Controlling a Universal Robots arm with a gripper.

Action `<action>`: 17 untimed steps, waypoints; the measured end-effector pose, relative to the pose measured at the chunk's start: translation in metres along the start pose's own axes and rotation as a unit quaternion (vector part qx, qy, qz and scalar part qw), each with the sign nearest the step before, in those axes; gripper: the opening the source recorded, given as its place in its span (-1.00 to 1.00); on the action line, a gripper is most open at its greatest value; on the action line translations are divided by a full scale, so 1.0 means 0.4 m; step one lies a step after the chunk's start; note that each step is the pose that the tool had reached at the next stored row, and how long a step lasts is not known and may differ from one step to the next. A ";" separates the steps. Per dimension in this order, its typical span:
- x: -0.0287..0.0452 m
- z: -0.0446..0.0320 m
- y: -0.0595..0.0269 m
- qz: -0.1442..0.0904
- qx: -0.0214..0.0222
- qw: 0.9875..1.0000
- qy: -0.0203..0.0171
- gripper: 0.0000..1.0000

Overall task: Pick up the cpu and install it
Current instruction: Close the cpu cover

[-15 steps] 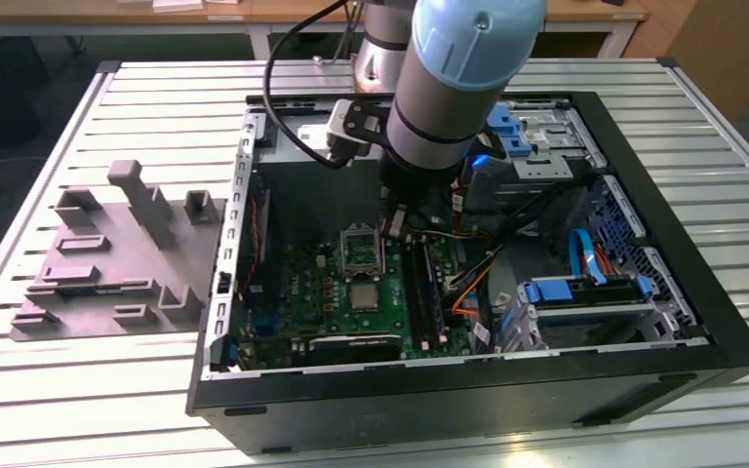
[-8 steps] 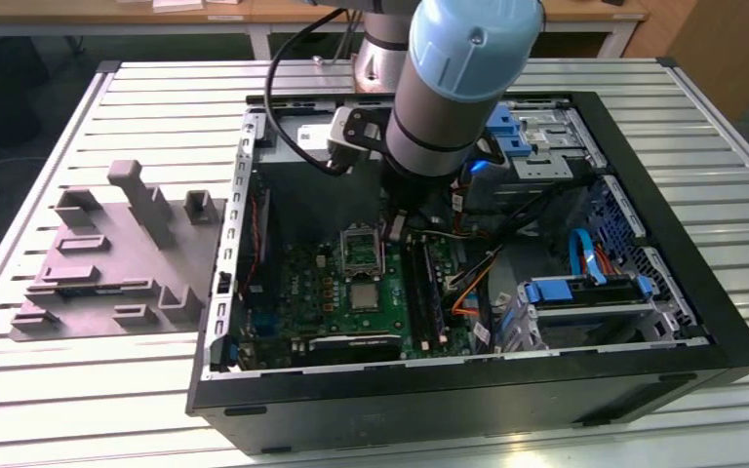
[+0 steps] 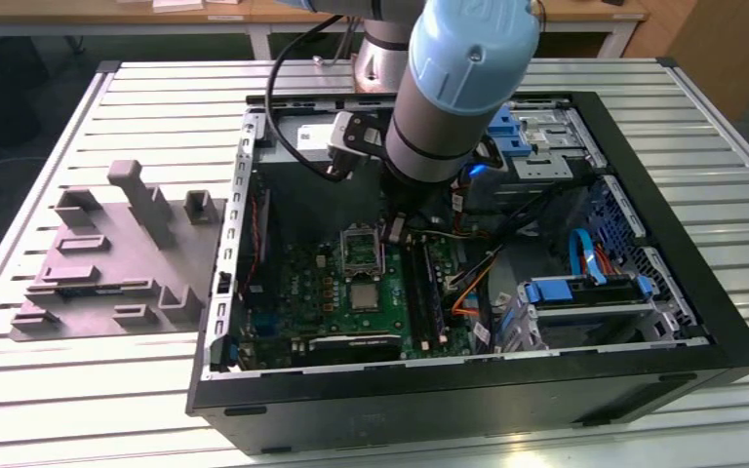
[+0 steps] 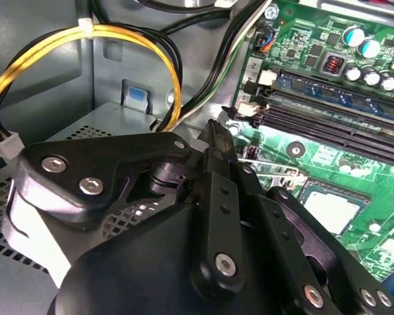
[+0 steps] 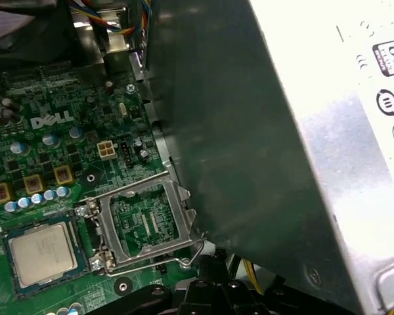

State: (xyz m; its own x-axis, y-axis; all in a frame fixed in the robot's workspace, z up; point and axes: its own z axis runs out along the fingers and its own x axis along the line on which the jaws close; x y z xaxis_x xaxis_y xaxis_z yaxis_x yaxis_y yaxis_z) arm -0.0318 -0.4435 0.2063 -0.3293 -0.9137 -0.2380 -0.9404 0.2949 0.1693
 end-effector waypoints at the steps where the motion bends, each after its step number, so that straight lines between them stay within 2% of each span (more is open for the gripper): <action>1: 0.000 0.001 0.000 0.000 0.000 1.000 0.000 -0.79; 17: -0.002 0.016 -0.001 0.000 0.000 1.000 0.000 -0.79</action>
State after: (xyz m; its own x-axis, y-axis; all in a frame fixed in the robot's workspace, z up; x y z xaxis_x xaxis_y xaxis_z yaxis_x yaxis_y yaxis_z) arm -0.0318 -0.4411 0.2002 -0.3293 -0.9137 -0.2383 -0.9404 0.2947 0.1695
